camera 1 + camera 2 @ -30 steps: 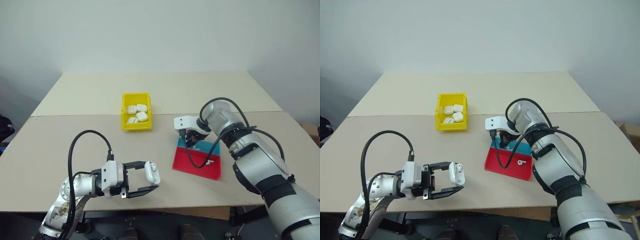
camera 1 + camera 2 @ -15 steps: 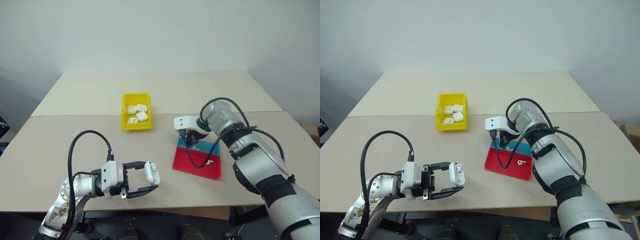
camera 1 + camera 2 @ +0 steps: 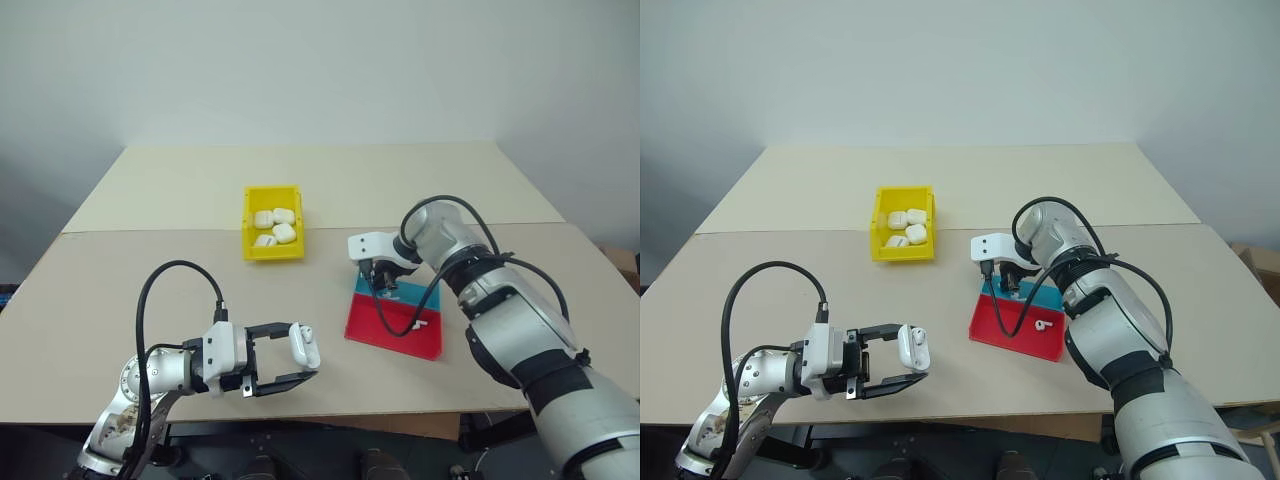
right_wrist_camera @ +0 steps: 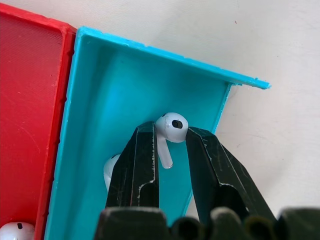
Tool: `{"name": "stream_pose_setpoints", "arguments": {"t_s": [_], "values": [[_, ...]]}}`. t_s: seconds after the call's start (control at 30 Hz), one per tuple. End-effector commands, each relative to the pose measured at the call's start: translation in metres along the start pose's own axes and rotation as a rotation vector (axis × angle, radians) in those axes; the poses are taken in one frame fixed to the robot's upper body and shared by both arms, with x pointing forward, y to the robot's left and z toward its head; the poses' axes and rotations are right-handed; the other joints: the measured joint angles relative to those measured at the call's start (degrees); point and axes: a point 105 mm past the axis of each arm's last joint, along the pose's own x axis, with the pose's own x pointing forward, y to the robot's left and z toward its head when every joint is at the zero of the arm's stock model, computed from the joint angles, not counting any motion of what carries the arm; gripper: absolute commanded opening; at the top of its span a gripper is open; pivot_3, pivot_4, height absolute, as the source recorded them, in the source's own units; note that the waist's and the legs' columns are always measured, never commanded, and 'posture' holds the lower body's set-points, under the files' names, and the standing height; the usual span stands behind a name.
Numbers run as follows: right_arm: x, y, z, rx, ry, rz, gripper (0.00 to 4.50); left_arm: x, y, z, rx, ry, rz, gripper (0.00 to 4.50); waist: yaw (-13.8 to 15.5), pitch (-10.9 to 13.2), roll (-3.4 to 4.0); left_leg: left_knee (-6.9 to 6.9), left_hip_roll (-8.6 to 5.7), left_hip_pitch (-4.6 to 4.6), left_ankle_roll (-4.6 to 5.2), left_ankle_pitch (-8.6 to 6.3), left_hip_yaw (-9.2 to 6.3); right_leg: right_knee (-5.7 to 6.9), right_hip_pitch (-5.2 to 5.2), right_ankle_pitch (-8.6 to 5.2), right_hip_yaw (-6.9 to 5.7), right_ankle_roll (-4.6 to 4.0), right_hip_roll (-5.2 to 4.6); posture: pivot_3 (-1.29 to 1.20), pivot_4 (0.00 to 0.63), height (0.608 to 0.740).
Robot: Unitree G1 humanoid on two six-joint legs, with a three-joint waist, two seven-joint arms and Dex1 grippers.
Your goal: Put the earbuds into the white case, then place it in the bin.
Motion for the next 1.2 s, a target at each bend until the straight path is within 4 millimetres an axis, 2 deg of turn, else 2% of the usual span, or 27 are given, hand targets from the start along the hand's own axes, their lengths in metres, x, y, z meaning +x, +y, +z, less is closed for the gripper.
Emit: {"name": "stream_pose_setpoints", "arguments": {"t_s": [0.03, 0.13, 0.2, 0.27, 0.33, 0.4, 0.43, 0.47, 0.57, 0.7, 0.77, 1.0, 1.2], "values": [[-0.01, -0.007, 0.007, -0.029, -0.029, -0.036, 0.64, 0.0, 0.001, 0.01, 0.04, -0.019, 0.002, 2.78, -0.01, 0.0, 0.0, 0.0, 0.0, 0.0, 0.0, 0.0, 0.0, 0.0, 0.0, 0.0, 0.0, 0.0, 0.0, 0.0, 0.15, 0.74], [-0.027, -0.014, 0.012, -0.01, -0.09, -0.082, 0.64, 0.003, 0.006, 0.016, 0.046, -0.049, 0.017, 2.78, 0.03, 0.0, 0.0, 0.0, 0.0, -0.01, 0.0, 0.0, 0.0, 0.0, -0.01, 0.0, 0.0, 0.0, 0.0, 0.0, 0.15, 0.74], [-0.051, -0.023, 0.016, 0.023, -0.167, -0.158, 0.64, 0.007, 0.011, 0.023, 0.052, -0.084, 0.034, 2.78, 0.19, 0.02, 0.01, 0.0, 0.0, -0.02, 0.0, 0.0, -0.01, 0.0, -0.01, 0.0, 0.0, 0.0, 0.0, 0.0, 0.15, 0.74], [-0.083, -0.028, 0.02, 0.086, -0.284, -0.252, 0.64, 0.011, 0.016, 0.033, 0.058, -0.128, 0.043, 2.78, 0.64, 0.02, 0.01, 0.0, -0.01, -0.05, 0.0, 0.0, -0.02, 0.0, -0.01, 0.0, 0.0, 0.01, -0.02, 0.0, 0.15, 0.74], [-0.128, -0.024, 0.029, 0.193, -0.515, -0.352, 0.64, 0.017, 0.021, 0.044, 0.054, -0.186, 0.04, 2.78, 1.02, 0.02, 0.01, 0.02, -0.02, -0.13, 0.0, 0.0, -0.07, -0.03, -0.01, -0.01, -0.04, 0.02, -0.03, 0.0, 0.15, 0.74], [-0.17, -0.003, 0.036, 0.278, -0.756, -0.374, 0.64, 0.023, 0.024, 0.053, 0.045, -0.238, 0.023, 2.78, 1.47, 0.01, 0.01, 0.03, -0.03, -0.2, 0.0, 0.0, -0.15, -0.06, -0.01, -0.02, -0.12, 0.04, -0.03, 0.0, 0.15, 0.74], [-0.179, 0.006, 0.038, 0.3, -0.818, -0.368, 0.64, 0.024, 0.024, 0.055, 0.042, -0.25, 0.017, 2.78, 1.68, 0.01, 0.01, 0.03, -0.03, -0.25, 0.0, 0.0, -0.2, -0.07, 0.0, -0.02, -0.17, 0.04, -0.03, 0.0, 0.15, 0.74], [-0.197, 0.024, 0.04, 0.327, -0.944, -0.336, 0.64, 0.026, 0.025, 0.058, 0.041, -0.27, 0.002, 2.78, 1.68, 0.01, 0.01, 0.03, -0.03, -0.25, 0.0, 0.0, -0.22, -0.07, 0.01, -0.02, -0.2, 0.04, -0.03, 0.0, 0.15, 0.74], [-0.222, 0.079, 0.042, 0.334, -1.186, -0.235, 0.64, 0.035, 0.029, 0.065, 0.038, -0.31, -0.054, 2.78, 1.92, 0.01, 0.01, 0.1, -0.03, -0.23, 0.0, 0.0, -0.26, -0.06, 0.08, -0.02, -0.26, 0.04, -0.03, 0.0, 0.15, 0.74], [-0.222, 0.117, 0.042, 0.332, -1.305, -0.189, 0.64, 0.041, 0.033, 0.073, 0.032, -0.352, -0.121, 2.78, 1.57, -0.01, 0.0, 0.23, -0.04, -0.02, 0.0, 0.0, -0.2, -0.03, 0.26, -0.2, -0.2, 0.35, -0.03, 0.0, 0.15, 0.74], [-0.224, 0.129, 0.041, 0.357, -1.394, -0.15, 0.64, 0.045, 0.034, 0.076, 0.035, -0.361, -0.167, 2.78, 1.29, -0.01, 0.02, 0.23, -0.04, 0.16, 0.0, 0.0, -0.19, -0.01, 0.38, -0.24, -0.15, 0.41, 0.01, 0.0, 0.15, 0.74], [-0.202, 0.146, 0.06, 0.424, -1.513, -0.057, 0.64, 0.049, 0.038, 0.081, 0.041, -0.375, -0.226, 2.78, 0.72, -0.05, 0.07, 0.21, -0.02, 0.22, 0.07, 0.04, -0.28, 0.07, 0.35, -0.22, -0.04, 0.38, 0.15, 0.0, 0.15, 0.74], [-0.176, 0.154, 0.074, 0.489, -1.508, 0.017, 0.64, 0.053, 0.037, 0.079, 0.039, -0.377, -0.232, 2.78, 0.64, -0.05, 0.07, 0.19, -0.04, 0.03, 0.07, 0.04, -0.28, 0.01, 0.24, -0.21, -0.04, 0.36, 0.12, 0.0, 0.15, 0.74]]}}
